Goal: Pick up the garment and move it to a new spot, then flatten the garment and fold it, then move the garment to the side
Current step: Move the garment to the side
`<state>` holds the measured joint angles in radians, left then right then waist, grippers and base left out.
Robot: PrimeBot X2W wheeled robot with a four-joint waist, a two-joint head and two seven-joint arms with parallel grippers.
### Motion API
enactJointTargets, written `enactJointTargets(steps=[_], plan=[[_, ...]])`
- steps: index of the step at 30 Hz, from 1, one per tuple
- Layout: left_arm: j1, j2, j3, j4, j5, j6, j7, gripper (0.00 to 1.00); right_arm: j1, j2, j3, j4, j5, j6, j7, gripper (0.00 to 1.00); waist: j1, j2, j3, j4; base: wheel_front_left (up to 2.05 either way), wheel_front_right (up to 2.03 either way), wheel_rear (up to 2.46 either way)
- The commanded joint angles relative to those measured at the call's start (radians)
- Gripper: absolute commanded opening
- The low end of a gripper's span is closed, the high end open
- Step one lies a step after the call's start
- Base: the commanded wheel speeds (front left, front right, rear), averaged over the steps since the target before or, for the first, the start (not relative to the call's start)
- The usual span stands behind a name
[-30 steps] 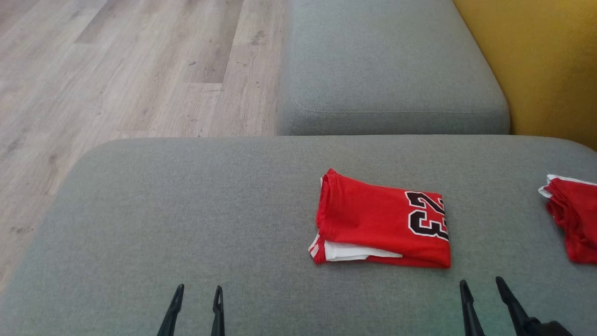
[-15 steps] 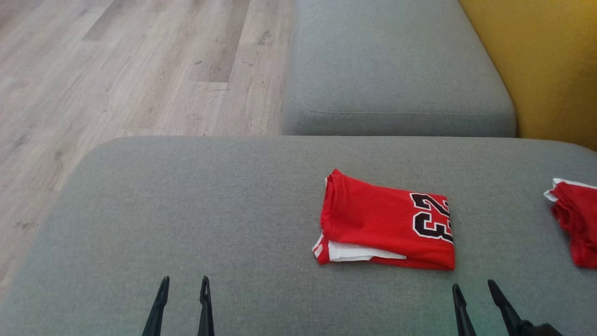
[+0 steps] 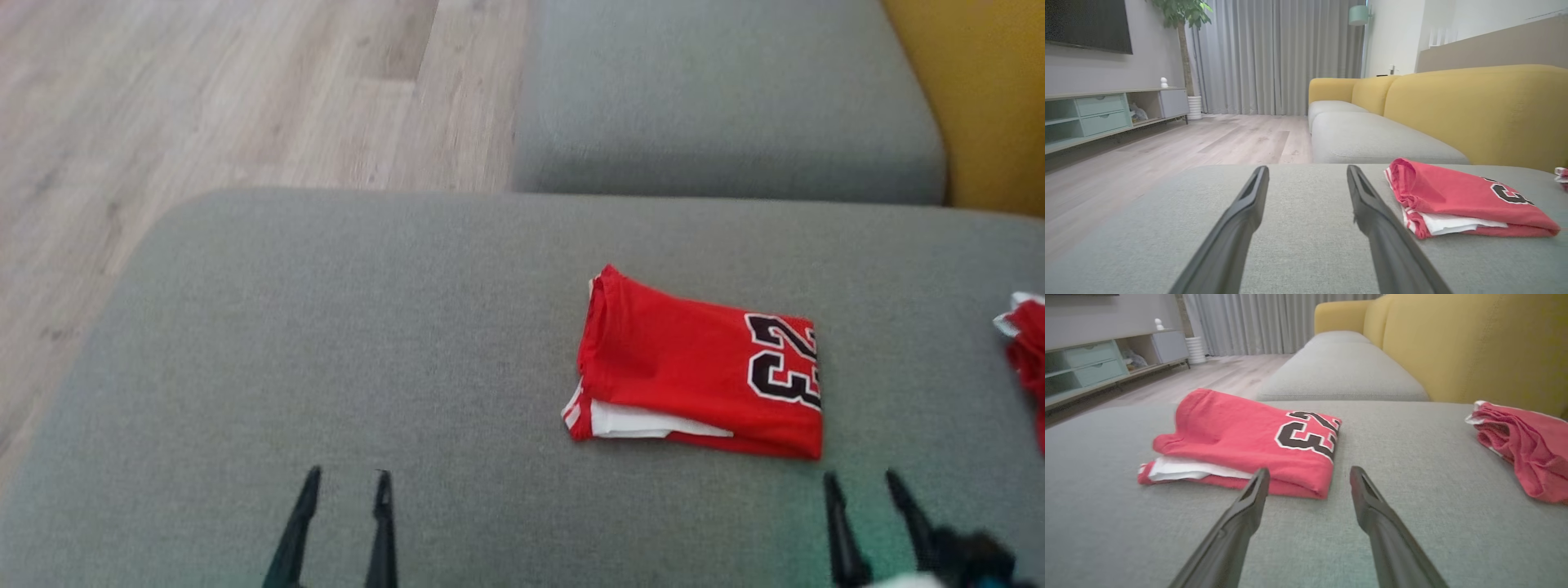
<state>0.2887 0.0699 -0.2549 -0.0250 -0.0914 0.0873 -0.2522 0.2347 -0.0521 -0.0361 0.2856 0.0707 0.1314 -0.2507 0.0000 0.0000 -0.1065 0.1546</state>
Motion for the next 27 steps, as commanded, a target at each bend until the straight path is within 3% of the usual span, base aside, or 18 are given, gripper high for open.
enactJointTargets(steps=[1, 7, 15, 16, 17, 18, 27], plan=[[-0.068, -0.018, 0.013, -0.043, 0.017, -0.007, -0.01, 1.0, -0.114, -0.03, 0.0, 0.016, 0.013, -0.001, -0.009, 1.0, 0.0, 0.0, 0.033, 0.007, 0.0, 0.0, 0.0], [-0.103, -0.019, -0.038, -0.047, 0.038, -0.029, -0.01, 1.0, -0.334, -0.072, -0.032, 0.187, 0.07, -0.001, 0.109, 1.0, 0.0, 0.0, 0.099, 0.019, 0.0, 0.0, 0.0], [-0.14, -0.019, -0.068, -0.044, 0.037, -0.025, -0.01, 1.0, -0.474, -0.101, 0.002, 0.397, 0.148, -0.001, 0.215, 1.0, 0.0, 0.0, 0.146, 0.02, 0.0, 0.0, 0.0], [-0.145, -0.019, -0.07, -0.044, 0.036, -0.023, -0.01, 1.0, -0.486, -0.101, 0.022, 0.422, 0.165, -0.001, 0.221, 0.65, 0.0, 0.0, 0.15, 0.017, 0.0, 0.0, 0.0], [-0.148, -0.019, -0.071, -0.044, 0.036, -0.021, -0.01, 1.0, -0.497, -0.099, 0.035, 0.443, 0.19, -0.001, 0.223, 0.15, 0.0, 0.0, 0.154, 0.014, 0.0, 0.0, 0.0], [-0.152, -0.019, -0.072, -0.044, 0.036, -0.02, -0.01, 1.0, -0.508, -0.099, 0.046, 0.461, 0.213, -0.001, 0.223, 0.0, 0.0, 0.0, 0.158, 0.01, 0.0, 0.0, 0.0], [-0.18, -0.02, -0.068, -0.049, 0.028, -0.013, -0.01, 1.0, -0.587, -0.17, 0.134, 0.507, 0.288, -0.001, 0.156, 0.0, 0.0, 0.0, 0.201, -0.064, 0.0, 0.0, 0.0]])
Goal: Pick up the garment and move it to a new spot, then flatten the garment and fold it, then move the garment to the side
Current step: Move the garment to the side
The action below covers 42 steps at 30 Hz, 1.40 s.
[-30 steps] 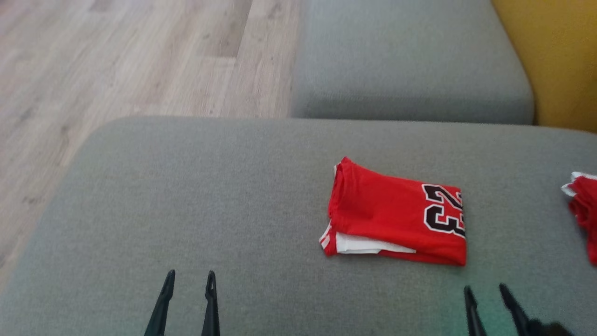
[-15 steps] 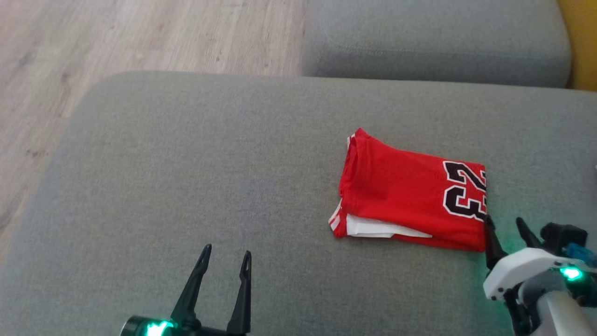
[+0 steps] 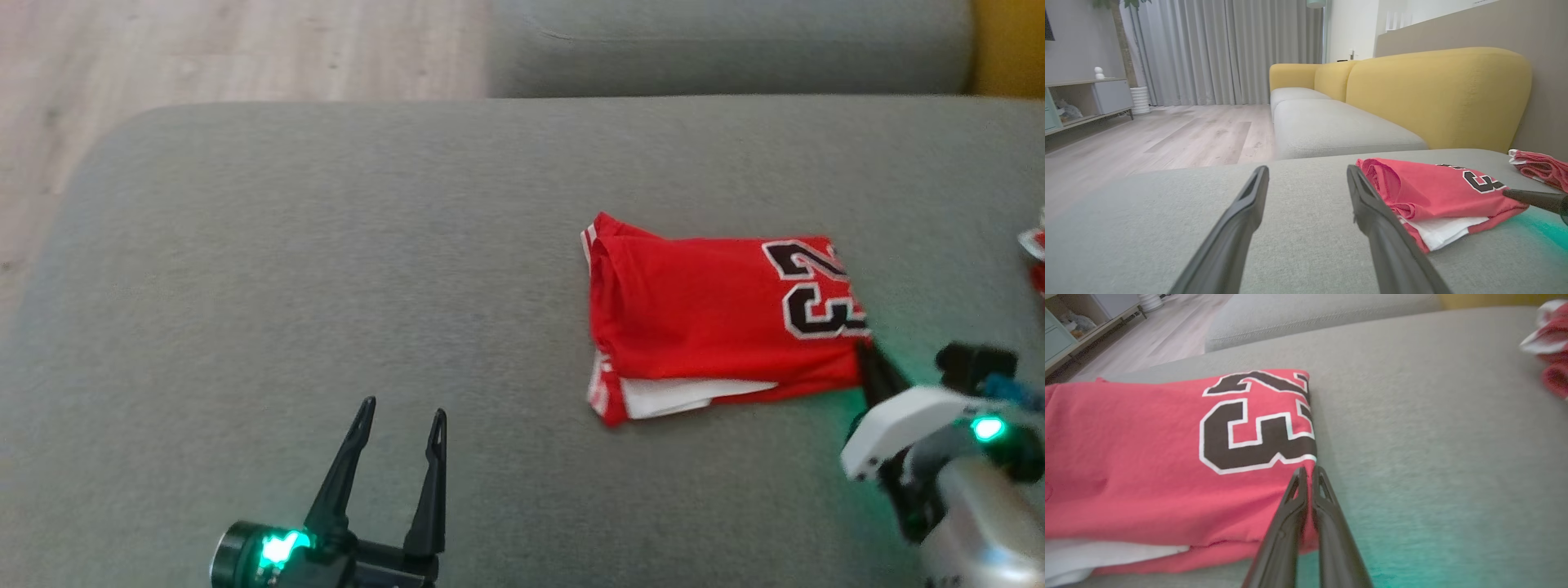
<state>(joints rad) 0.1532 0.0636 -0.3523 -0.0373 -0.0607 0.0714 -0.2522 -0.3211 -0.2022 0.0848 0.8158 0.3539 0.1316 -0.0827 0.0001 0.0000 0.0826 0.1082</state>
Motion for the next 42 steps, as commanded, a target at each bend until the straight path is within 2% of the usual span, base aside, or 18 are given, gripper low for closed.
enactJointTargets(steps=[1, 9, 17, 22, 25, 33, 34, 35, 42], plan=[[-0.047, -0.013, 0.03, -0.037, -0.004, 0.004, -0.01, 1.0, -0.041, -0.036, 0.024, -0.025, 0.004, -0.001, -0.019, 0.0, -0.0001, 0.0, 0.018, -0.031, 0.0, 0.0, 0.0], [-0.078, -0.013, 0.037, -0.046, 0.0, 0.0, -0.01, 1.0, -0.137, -0.196, 0.092, -0.105, -0.029, -0.001, -0.024, 0.0, -0.0001, 0.0, 0.082, -0.152, 0.0, 0.0, 0.0], [-0.122, -0.013, 0.04, -0.047, 0.012, -0.013, -0.01, 1.0, -0.219, -0.325, 0.061, -0.245, -0.057, -0.001, 0.035, 0.0, -0.0001, 0.0, 0.148, -0.238, 0.0, 0.0, 0.0], [-0.145, -0.013, 0.045, -0.047, 0.02, -0.019, -0.01, 1.0, -0.23, -0.377, 0.002, -0.33, -0.074, -0.001, 0.096, 0.0, -0.0001, 0.0, 0.181, -0.262, 0.0, 0.0, 0.0], [-0.158, -0.013, 0.049, -0.049, 0.024, -0.023, -0.01, 1.0, -0.215, -0.412, -0.085, -0.389, -0.091, -0.001, 0.136, 0.0, -0.0001, 0.0, 0.202, -0.271, 0.0, 0.0, 0.0], [-0.175, -0.013, 0.056, -0.051, 0.029, -0.037, -0.01, 1.0, -0.16, -0.427, -0.26, -0.433, -0.131, -0.001, 0.209, 0.0, -0.0001, 0.0, 0.228, -0.27, 0.0, 0.0, 0.0], [-0.177, -0.013, 0.057, -0.05, 0.029, -0.039, -0.01, 1.0, -0.154, -0.419, -0.283, -0.431, -0.141, -0.001, 0.218, 0.36, -0.0001, 0.0, 0.229, -0.269, 0.0, 0.0, 0.0], [-0.178, -0.013, 0.058, -0.047, 0.029, -0.041, -0.01, 1.0, -0.146, -0.409, -0.301, -0.429, -0.155, -0.001, 0.227, 1.0, -0.0001, 0.0, 0.228, -0.266, 0.0, 0.0, 0.0], [-0.171, -0.013, 0.052, -0.031, 0.026, -0.041, -0.01, 1.0, -0.083, -0.316, -0.34, -0.451, -0.233, -0.001, 0.234, 1.0, -0.0001, 0.0, 0.171, -0.241, 0.0, 0.0, 0.0]])
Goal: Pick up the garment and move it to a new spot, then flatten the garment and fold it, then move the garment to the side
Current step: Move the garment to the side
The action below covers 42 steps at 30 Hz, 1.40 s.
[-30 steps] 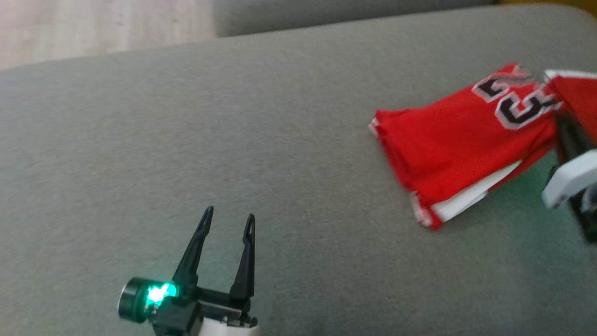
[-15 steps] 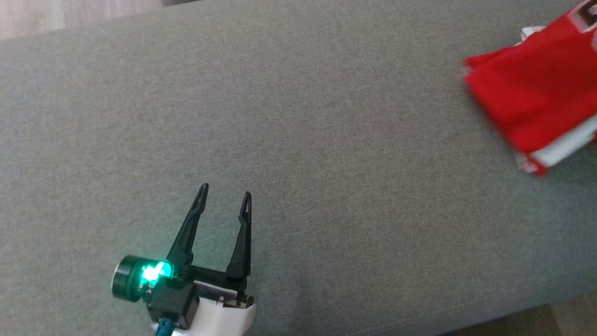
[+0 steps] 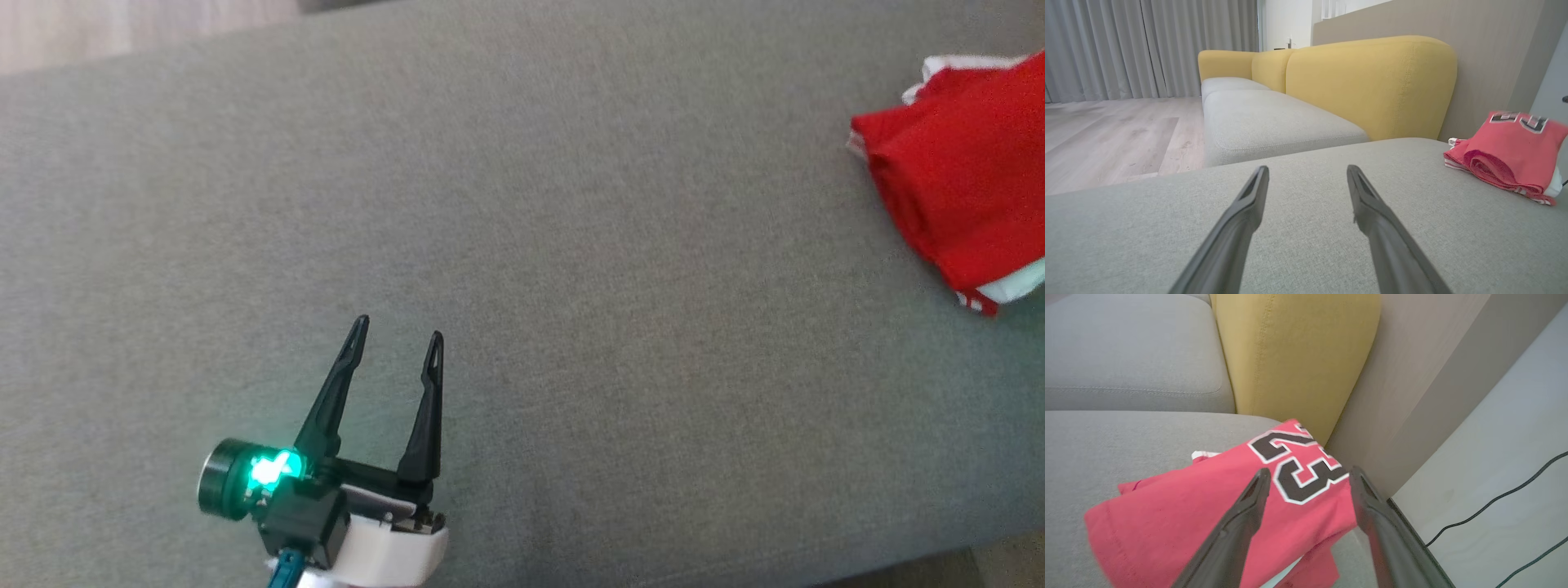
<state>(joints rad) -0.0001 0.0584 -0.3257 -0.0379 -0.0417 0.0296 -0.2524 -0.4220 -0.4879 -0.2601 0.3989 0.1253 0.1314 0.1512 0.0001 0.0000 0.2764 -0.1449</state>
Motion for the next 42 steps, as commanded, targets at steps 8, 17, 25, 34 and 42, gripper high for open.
enactJointTargets(steps=[8, 17, 25, 34, 42], plan=[[0.045, -0.008, 0.021, -0.014, -0.035, 0.024, -0.009, 1.0, 0.178, 0.1, 0.087, -0.081, 0.013, -0.001, -0.026, 1.0, -0.0001, 0.0, -0.178, 0.066, 0.0, 0.0, 0.0], [0.123, -0.008, 0.028, 0.017, -0.101, 0.055, -0.009, 1.0, 0.374, 0.261, 0.307, -0.16, 0.102, -0.001, -0.174, 1.0, -0.0001, 0.0, -0.33, 0.135, 0.0, 0.0, 0.0], [0.158, -0.008, 0.051, 0.051, -0.129, 0.086, -0.009, 1.0, 0.481, 0.348, 0.47, -0.079, 0.127, -0.001, -0.397, 1.0, -0.0001, 0.0, -0.413, 0.227, 0.0, 0.0, 0.0], [0.211, -0.005, 0.087, 0.07, -0.091, 0.051, -0.009, 1.0, 0.684, 0.433, 0.308, -0.261, -0.063, -0.001, -0.413, 1.0, -0.0001, 0.0, -0.472, 0.288, 0.0, 0.0, 0.0], [0.263, -0.006, 0.109, 0.061, -0.066, 0.04, -0.009, 1.0, 0.772, 0.437, 0.292, -0.317, -0.033, -0.001, -0.413, 1.0, -0.0001, 0.0, -0.495, 0.26, 0.0, 0.0, 0.0]])
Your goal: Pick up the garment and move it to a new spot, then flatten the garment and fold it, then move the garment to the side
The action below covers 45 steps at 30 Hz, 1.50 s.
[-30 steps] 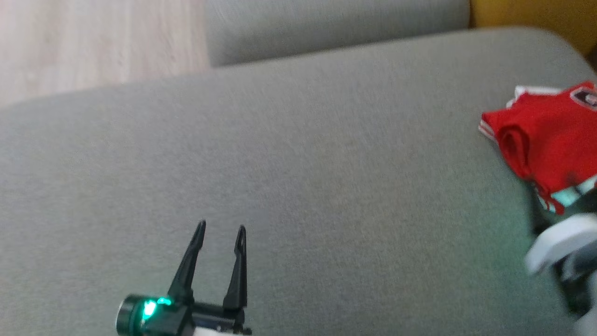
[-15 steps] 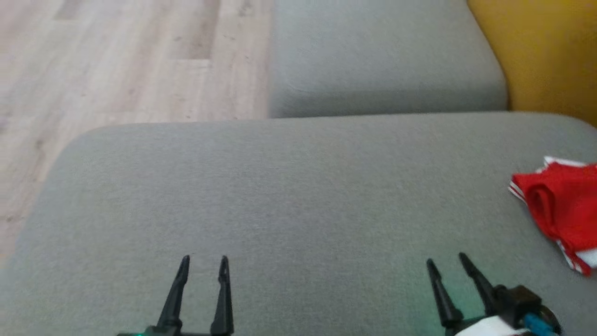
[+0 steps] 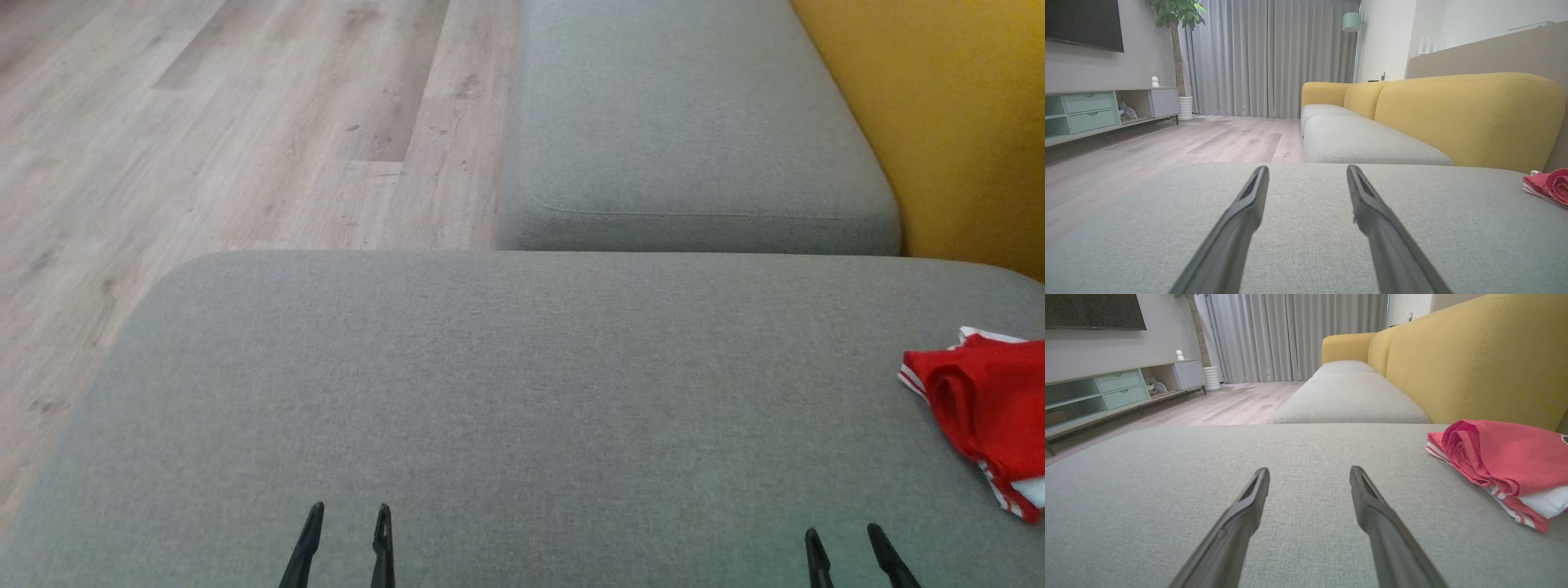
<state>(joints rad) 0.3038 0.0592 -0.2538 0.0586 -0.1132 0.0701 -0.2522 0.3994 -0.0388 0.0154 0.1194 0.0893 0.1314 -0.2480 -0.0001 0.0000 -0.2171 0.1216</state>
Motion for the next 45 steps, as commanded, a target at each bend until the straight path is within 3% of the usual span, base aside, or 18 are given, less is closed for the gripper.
enactJointTargets(steps=[1, 14, 15, 18, 45], plan=[[-0.038, -0.007, 0.039, -0.034, 0.006, -0.001, -0.01, 1.0, -0.049, -0.012, 0.016, -0.042, 0.003, -0.001, -0.014, 1.0, 0.0001, 0.0, -0.002, -0.01, 0.0, 0.0, 0.0], [-0.036, -0.008, 0.045, -0.012, 0.003, 0.0, -0.01, 1.0, -0.054, -0.012, 0.006, -0.071, 0.007, -0.001, -0.014, 1.0, 0.0001, 0.0, -0.003, -0.025, 0.0, 0.0, 0.0], [0.007, 0.0, 0.005, 0.02, -0.001, -0.009, 0.0, 0.0, -0.001, 0.0, -0.011, -0.033, 0.007, 0.0, 0.0, 0.0, 0.0001, 0.0, -0.002, -0.024, 0.0, 0.0, 0.0], [0.009, 0.002, 0.003, 0.051, -0.006, -0.009, 0.005, 0.0, 0.006, 0.0, -0.01, 0.011, 0.011, 0.0, 0.002, 0.0, 0.0001, 0.0, -0.002, -0.024, 0.0, 0.0, 0.0], [-0.086, 0.017, 0.062, 0.084, -0.362, -0.052, 0.067, 0.0, -0.109, -0.012, -0.024, 0.037, 0.362, 0.0, 0.072, 0.0, 0.0001, 0.0, 0.048, -0.046, 0.0, 0.0, 0.0]])
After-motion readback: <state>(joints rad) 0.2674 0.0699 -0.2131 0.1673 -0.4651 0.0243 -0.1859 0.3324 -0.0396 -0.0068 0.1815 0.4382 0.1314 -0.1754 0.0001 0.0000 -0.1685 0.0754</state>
